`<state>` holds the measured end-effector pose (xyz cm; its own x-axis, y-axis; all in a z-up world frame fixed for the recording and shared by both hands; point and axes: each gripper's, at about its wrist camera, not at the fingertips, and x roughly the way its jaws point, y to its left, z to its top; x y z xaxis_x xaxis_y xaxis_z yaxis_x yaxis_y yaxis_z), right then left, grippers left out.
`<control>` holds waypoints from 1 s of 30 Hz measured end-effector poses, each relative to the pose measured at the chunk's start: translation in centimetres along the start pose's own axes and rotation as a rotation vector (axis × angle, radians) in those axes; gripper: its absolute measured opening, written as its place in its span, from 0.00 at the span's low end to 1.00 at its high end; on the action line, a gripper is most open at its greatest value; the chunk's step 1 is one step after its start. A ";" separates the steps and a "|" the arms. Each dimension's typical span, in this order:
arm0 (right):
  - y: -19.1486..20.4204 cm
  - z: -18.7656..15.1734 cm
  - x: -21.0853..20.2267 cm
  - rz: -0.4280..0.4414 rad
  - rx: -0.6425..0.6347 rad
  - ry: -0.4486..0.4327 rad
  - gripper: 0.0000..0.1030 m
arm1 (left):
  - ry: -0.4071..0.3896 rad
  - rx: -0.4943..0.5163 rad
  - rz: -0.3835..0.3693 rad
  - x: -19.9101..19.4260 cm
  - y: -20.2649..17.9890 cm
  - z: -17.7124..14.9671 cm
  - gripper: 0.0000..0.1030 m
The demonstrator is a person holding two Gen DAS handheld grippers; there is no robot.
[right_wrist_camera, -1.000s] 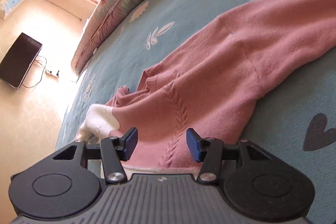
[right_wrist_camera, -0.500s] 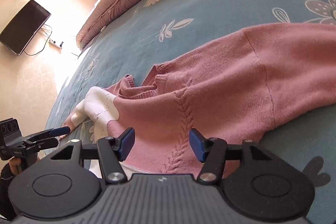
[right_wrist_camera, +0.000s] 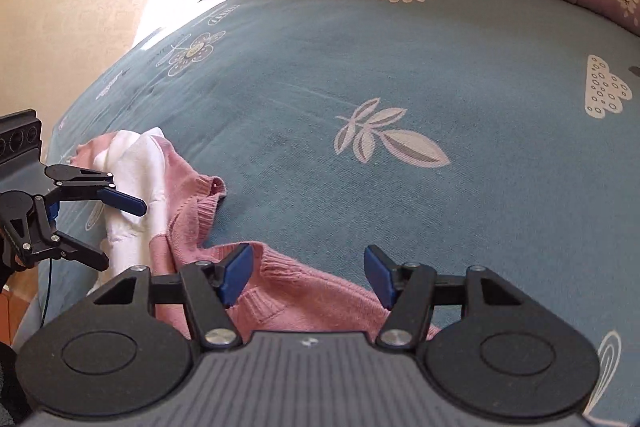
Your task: Fold clothes
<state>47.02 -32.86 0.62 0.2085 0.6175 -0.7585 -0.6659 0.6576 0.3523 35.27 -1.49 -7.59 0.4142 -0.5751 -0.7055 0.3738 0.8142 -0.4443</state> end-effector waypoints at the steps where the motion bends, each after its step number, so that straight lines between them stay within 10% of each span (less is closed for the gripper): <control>1: -0.7 0.5 0.7 0.030 -0.006 0.025 0.64 | 0.010 -0.004 0.002 0.3 0.3 -0.3 0.88; 9: -3.8 1.8 5.0 0.306 -0.012 0.219 0.72 | -0.008 0.008 -0.009 0.5 0.8 -1.7 0.88; 30: -3.0 2.0 8.6 0.580 0.061 0.347 0.74 | -0.015 0.011 0.012 0.7 0.4 -1.8 0.91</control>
<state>52.27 -28.69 -5.84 -0.4191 0.7098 -0.5662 -0.5569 0.2916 0.7777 34.28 -1.42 -9.29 0.4308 -0.5667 -0.7023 0.3780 0.8200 -0.4298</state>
